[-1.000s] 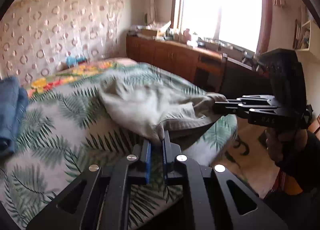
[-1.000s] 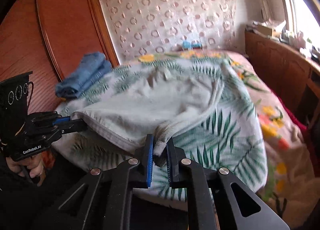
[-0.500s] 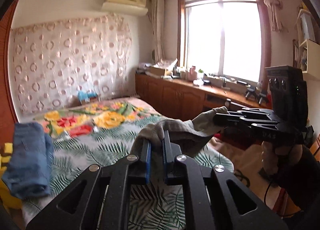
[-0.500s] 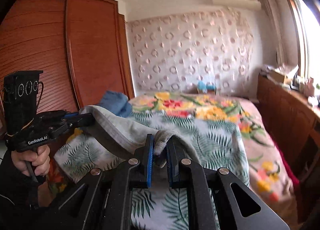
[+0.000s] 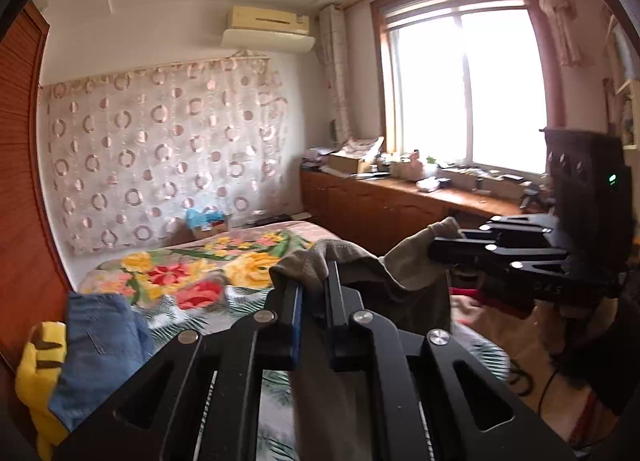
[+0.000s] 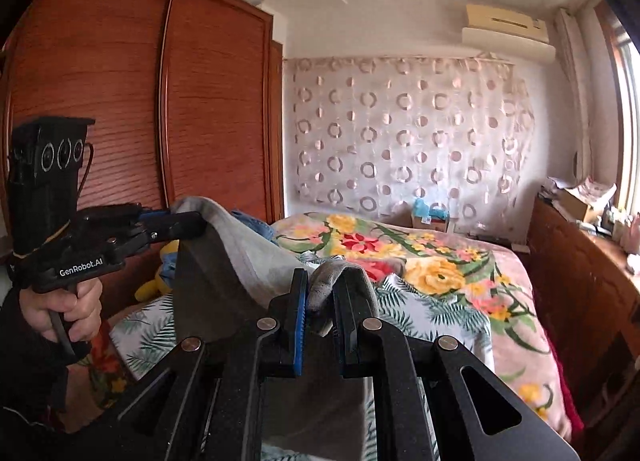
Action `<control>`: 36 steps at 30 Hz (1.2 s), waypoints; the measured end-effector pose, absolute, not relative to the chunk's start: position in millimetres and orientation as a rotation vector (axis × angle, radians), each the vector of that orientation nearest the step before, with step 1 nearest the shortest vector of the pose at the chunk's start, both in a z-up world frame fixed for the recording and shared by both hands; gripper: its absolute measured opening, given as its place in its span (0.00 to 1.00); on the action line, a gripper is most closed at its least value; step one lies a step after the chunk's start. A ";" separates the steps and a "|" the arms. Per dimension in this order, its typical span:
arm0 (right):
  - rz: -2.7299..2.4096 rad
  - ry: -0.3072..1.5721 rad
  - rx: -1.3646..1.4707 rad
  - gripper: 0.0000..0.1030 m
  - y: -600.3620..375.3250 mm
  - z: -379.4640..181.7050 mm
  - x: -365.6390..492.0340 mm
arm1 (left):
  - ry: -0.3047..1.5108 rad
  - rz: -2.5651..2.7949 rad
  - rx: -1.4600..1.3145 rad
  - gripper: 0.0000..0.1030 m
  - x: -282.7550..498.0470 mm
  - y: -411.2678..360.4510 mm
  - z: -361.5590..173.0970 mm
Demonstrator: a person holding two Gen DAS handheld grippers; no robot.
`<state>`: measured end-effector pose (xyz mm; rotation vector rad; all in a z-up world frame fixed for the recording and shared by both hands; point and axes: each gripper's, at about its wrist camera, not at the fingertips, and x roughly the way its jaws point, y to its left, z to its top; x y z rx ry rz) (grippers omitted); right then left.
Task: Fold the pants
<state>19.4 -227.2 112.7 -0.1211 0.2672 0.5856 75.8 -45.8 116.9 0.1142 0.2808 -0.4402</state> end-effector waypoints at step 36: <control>0.617 0.507 -0.184 0.11 -148.8 31.3 71.0 | 0.511 -0.341 0.081 0.09 91.3 -18.6 12.8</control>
